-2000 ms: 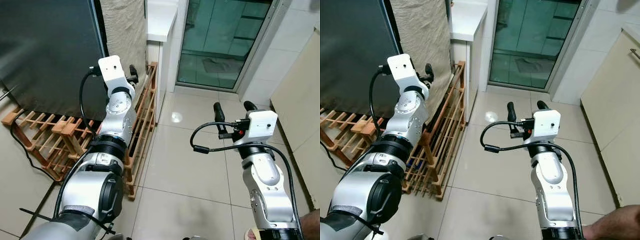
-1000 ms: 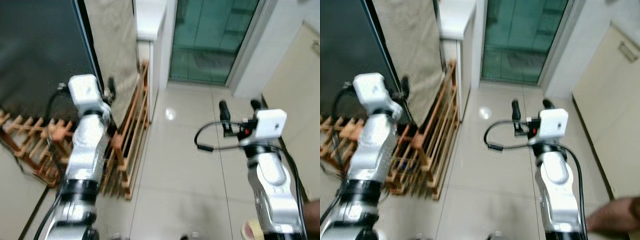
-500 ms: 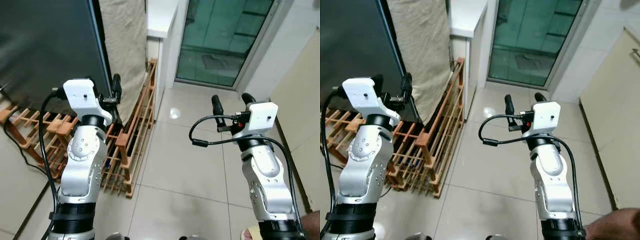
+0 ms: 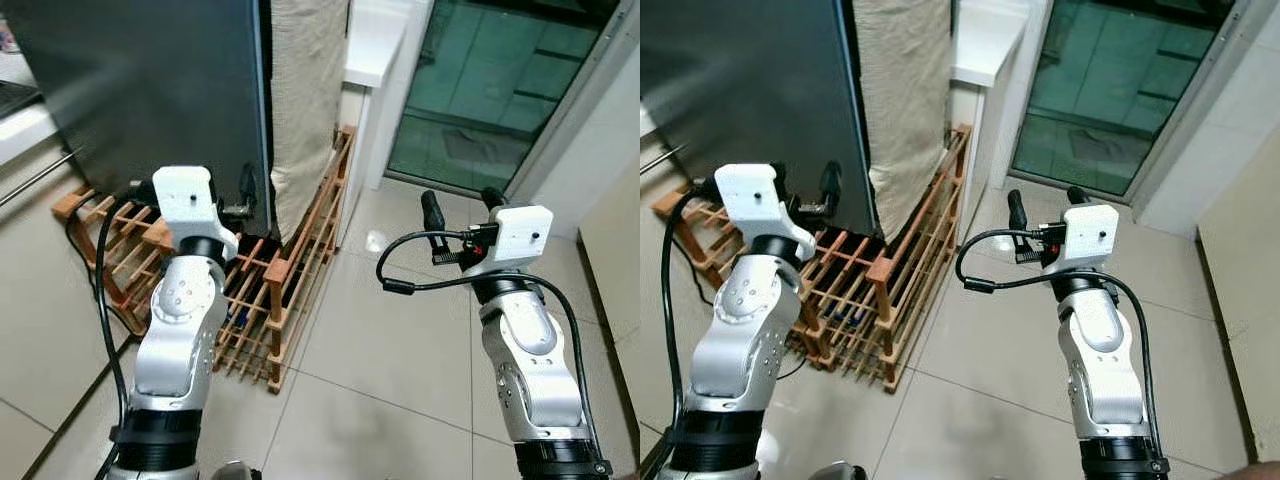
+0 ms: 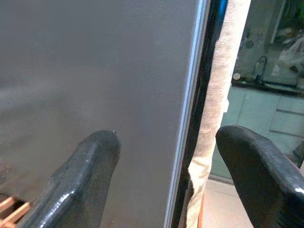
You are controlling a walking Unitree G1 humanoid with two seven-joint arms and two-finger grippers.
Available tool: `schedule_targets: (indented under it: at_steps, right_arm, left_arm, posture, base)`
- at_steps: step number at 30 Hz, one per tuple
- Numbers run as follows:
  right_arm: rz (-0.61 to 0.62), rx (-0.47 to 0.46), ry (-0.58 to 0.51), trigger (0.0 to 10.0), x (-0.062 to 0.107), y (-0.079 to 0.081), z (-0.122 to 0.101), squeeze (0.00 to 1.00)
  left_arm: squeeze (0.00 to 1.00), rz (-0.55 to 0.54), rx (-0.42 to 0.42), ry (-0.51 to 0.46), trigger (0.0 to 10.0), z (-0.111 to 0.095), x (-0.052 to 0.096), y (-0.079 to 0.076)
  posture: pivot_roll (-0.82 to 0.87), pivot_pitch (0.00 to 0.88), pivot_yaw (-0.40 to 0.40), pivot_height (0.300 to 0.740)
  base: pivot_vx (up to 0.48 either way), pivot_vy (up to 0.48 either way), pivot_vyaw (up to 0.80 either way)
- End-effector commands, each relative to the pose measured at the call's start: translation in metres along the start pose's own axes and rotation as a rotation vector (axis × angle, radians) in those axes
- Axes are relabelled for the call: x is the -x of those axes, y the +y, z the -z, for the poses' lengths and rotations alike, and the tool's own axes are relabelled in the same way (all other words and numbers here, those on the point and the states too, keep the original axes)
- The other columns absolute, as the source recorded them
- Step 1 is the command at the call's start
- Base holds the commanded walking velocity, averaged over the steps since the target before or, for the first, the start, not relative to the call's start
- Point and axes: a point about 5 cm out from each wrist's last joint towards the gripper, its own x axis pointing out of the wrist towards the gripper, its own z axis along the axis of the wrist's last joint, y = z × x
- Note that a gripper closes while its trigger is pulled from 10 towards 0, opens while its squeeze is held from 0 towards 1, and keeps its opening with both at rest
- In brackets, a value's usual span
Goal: Restocking fridge
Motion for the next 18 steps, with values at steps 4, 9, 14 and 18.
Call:
schedule_targets:
  at_steps: [4, 9, 14, 18]
  right_arm:
    - [0.019, -0.003, 0.001, 10.0, -0.001, -0.002, 0.0, 0.0]
    - [0.05, -0.011, 0.022, 10.0, -0.002, -0.004, 0.004, 0.0]
    - [0.052, -0.018, 0.022, 10.0, -0.004, -0.004, 0.004, 0.0]
    - [0.051, -0.018, 0.019, 10.0, -0.004, -0.003, 0.004, 0.0]
  left_arm:
    - [0.0, -0.025, 0.003, 0.041, 10.0, 0.007, -0.006, -0.002]
    - [0.0, -0.029, 0.003, 0.071, 10.0, 0.013, -0.009, -0.012]
    - [0.0, -0.048, 0.007, 0.067, 10.0, 0.011, -0.014, -0.01]
    - [0.0, -0.066, -0.011, 0.059, 10.0, 0.01, -0.015, -0.007]
  posture:
    - [-0.08, 0.0, -0.024, 0.74]
    - [-0.09, 0.0, -0.022, 0.74]
    - [-0.08, 0.0, -0.022, 0.74]
    - [-0.08, 0.0, -0.022, 0.74]
  base:
    - [0.0, -0.318, 0.44]
    - [0.278, -0.388, 0.25]
    - [0.322, -0.143, 0.0]
    - [0.0, 0.0, 0.0]
